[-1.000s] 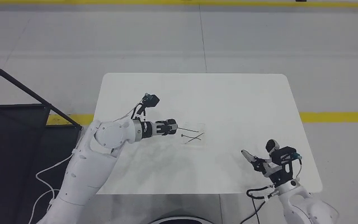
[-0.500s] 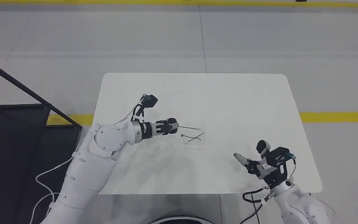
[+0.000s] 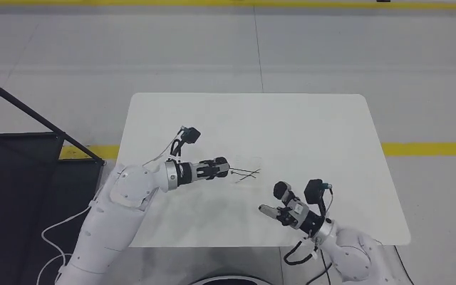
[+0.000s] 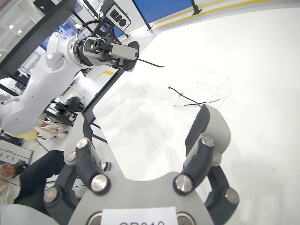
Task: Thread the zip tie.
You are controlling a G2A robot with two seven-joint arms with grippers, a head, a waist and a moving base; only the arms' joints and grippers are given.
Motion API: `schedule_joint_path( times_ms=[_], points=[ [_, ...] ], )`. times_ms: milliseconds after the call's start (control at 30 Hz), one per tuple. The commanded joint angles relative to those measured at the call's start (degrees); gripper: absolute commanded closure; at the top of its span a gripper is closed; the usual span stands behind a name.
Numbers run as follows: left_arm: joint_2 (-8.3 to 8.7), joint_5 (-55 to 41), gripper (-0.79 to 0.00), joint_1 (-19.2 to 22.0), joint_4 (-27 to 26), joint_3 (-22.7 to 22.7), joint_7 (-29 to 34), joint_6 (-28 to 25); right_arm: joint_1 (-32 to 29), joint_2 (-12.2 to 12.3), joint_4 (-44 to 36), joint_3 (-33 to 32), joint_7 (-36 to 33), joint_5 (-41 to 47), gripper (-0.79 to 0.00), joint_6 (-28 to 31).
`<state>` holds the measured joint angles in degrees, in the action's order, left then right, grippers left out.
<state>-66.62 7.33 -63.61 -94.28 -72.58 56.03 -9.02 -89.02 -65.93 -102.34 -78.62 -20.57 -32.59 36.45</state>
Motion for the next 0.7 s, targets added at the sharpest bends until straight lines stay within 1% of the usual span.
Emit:
schedule_joint_path(
  times_ms=[0, 200, 233, 267, 333, 400, 533, 667],
  points=[
    [0.1, 0.1, 0.0, -0.1, -0.1, -0.2, -0.1, 0.0, -0.1, 0.0, -0.1, -0.1, 0.1, -0.4, -0.785, -0.1],
    [0.1, 0.1, 0.0, -0.1, -0.1, -0.2, -0.1, 0.0, -0.1, 0.0, -0.1, -0.1, 0.1, -0.4, -0.785, -0.1],
    [0.09, 0.1, 0.0, -0.4, -0.3, 0.0, -0.6, 0.0, 0.0, 0.0, -0.3, 0.3, 0.0, -0.7, -0.785, 0.4],
    [0.07, 0.4, 0.0, -0.6, -0.6, 0.5, -0.9, 0.0, 0.2, 0.0, -0.4, 1.0, -0.3, -0.3, -0.785, 2.2],
    [0.01, 1.4, 0.0, -0.4, -0.9, 1.5, -1.6, 0.4, 1.0, 0.1, 1.5, 2.5, -1.5, 5.0, -0.785, 8.1],
    [-0.07, 2.0, 0.0, -0.1, -1.2, 2.5, -2.0, 0.8, 3.0, 0.3, 3.9, 3.3, -4.1, 10.0, -0.785, 10.6],
    [-0.14, 2.1, 0.0, 0.6, -1.1, 3.8, -2.1, 0.6, 7.3, 0.3, 8.1, 5.9, -9.6, 22.7, -0.785, 9.3],
    [-0.09, 2.5, 0.0, 1.1, -0.9, 4.5, -2.0, 0.6, 8.0, 0.4, 9.0, 5.5, -10.1, 23.5, -0.785, 8.5]
  ],
)
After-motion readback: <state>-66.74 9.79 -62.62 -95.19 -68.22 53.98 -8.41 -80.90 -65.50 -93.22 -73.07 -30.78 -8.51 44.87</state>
